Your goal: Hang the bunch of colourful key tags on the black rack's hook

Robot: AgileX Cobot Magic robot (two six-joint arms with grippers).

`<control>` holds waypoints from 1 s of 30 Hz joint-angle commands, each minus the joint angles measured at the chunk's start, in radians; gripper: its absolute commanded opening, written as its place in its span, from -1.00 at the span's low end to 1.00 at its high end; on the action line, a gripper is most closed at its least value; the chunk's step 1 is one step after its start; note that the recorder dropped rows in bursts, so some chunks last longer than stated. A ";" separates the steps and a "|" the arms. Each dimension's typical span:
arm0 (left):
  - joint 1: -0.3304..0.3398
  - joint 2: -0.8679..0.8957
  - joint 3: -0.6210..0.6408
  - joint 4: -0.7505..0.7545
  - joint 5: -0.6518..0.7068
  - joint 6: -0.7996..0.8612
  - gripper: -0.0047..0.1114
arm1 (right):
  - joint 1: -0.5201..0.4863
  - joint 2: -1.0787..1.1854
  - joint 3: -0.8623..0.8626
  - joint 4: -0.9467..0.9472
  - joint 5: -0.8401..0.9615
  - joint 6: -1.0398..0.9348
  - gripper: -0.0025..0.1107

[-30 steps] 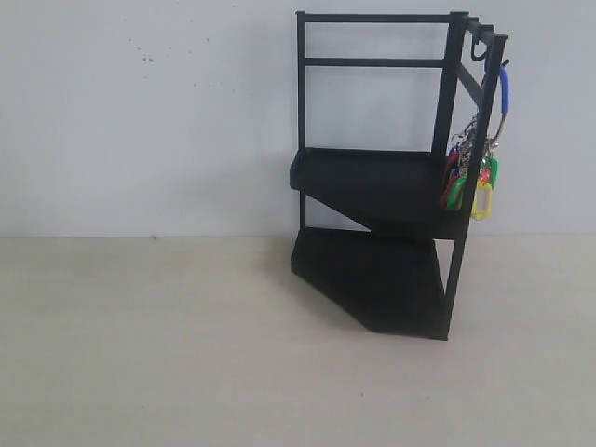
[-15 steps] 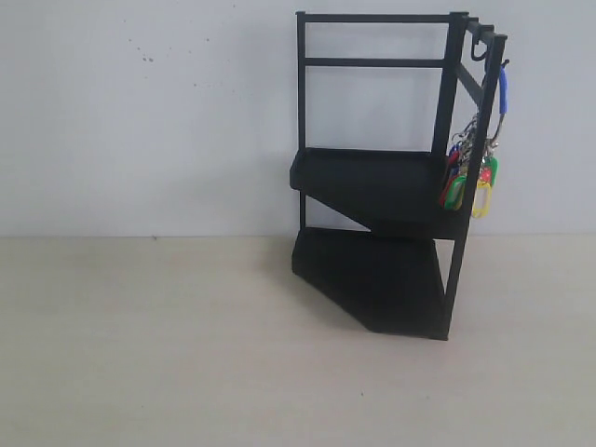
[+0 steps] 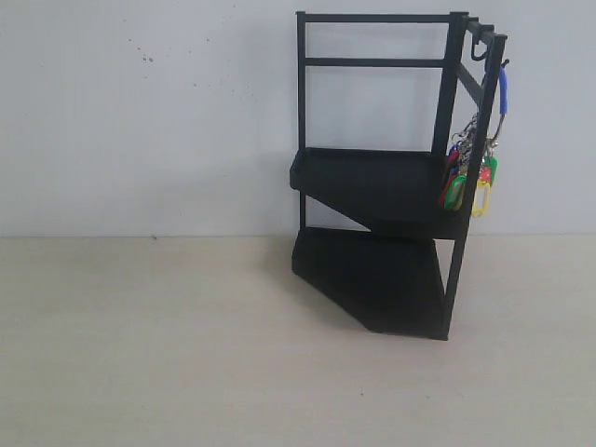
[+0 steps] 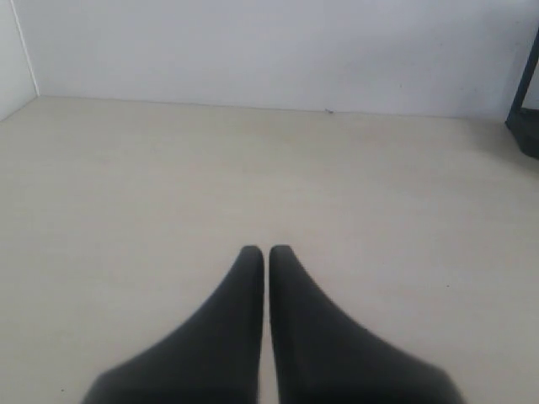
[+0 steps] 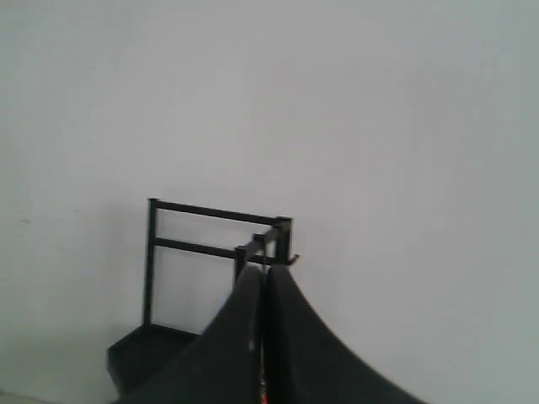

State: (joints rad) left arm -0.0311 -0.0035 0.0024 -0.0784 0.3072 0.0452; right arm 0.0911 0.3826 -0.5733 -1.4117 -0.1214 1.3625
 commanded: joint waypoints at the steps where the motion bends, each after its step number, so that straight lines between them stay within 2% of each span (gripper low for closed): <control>1: 0.003 0.004 -0.002 -0.002 -0.012 0.000 -0.84 | -0.001 -0.035 0.004 -0.002 -0.164 -0.005 -0.96; 4: 0.003 0.004 -0.002 -0.002 -0.012 0.000 -0.84 | -0.001 -0.068 0.004 -0.002 -0.212 -0.005 -0.96; 23: 0.003 0.004 -0.002 -0.002 -0.012 0.000 -0.84 | -0.001 -0.093 0.004 0.020 -0.227 0.025 -0.96; 26: 0.003 0.004 -0.002 -0.002 -0.012 0.000 -0.84 | -0.001 -0.093 0.004 0.174 -0.199 -0.127 -0.96; 30: 0.003 0.004 -0.002 -0.002 -0.012 0.000 -0.84 | -0.001 -0.091 0.033 0.669 -0.182 -0.668 -0.96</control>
State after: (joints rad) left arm -0.0311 -0.0035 0.0024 -0.0784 0.3072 0.0452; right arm 0.0911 0.2906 -0.5640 -1.0727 -0.3282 1.0329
